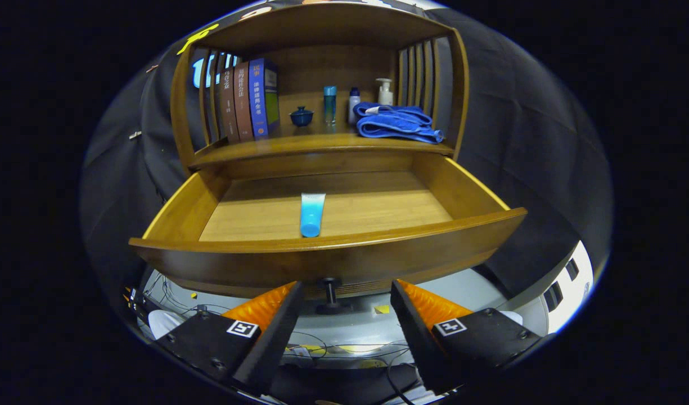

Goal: Pull open the drawer, take out the items inside it, and place them on the countertop above the cabinet.

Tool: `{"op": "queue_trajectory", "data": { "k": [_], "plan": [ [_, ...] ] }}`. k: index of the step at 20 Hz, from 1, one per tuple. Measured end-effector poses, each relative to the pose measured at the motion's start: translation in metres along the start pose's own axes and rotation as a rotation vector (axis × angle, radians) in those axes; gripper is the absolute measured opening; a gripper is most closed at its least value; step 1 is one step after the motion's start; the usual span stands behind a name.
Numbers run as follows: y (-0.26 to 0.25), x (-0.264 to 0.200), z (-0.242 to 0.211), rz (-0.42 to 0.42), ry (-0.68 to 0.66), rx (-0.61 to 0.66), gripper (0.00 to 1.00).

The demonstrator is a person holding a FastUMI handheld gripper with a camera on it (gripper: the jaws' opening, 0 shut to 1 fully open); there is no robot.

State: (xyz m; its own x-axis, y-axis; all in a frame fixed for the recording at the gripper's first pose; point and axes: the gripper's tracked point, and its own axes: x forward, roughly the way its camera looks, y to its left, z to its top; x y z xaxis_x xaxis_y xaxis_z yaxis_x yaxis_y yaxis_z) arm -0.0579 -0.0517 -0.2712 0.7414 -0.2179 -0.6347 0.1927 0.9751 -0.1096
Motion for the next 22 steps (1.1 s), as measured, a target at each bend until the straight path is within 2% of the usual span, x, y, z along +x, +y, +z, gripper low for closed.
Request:
{"op": "queue_trajectory", "data": {
  "k": [5,11,16,22],
  "plan": [
    [0.021,-0.016,0.052,0.074,-0.042,0.037,0.98],
    [0.052,0.033,0.117,0.139,-0.029,0.033,0.99],
    [0.071,0.110,0.113,0.148,0.164,0.028,0.99],
    [0.075,0.175,0.079,0.094,0.427,0.031,1.00]
  ]
}}
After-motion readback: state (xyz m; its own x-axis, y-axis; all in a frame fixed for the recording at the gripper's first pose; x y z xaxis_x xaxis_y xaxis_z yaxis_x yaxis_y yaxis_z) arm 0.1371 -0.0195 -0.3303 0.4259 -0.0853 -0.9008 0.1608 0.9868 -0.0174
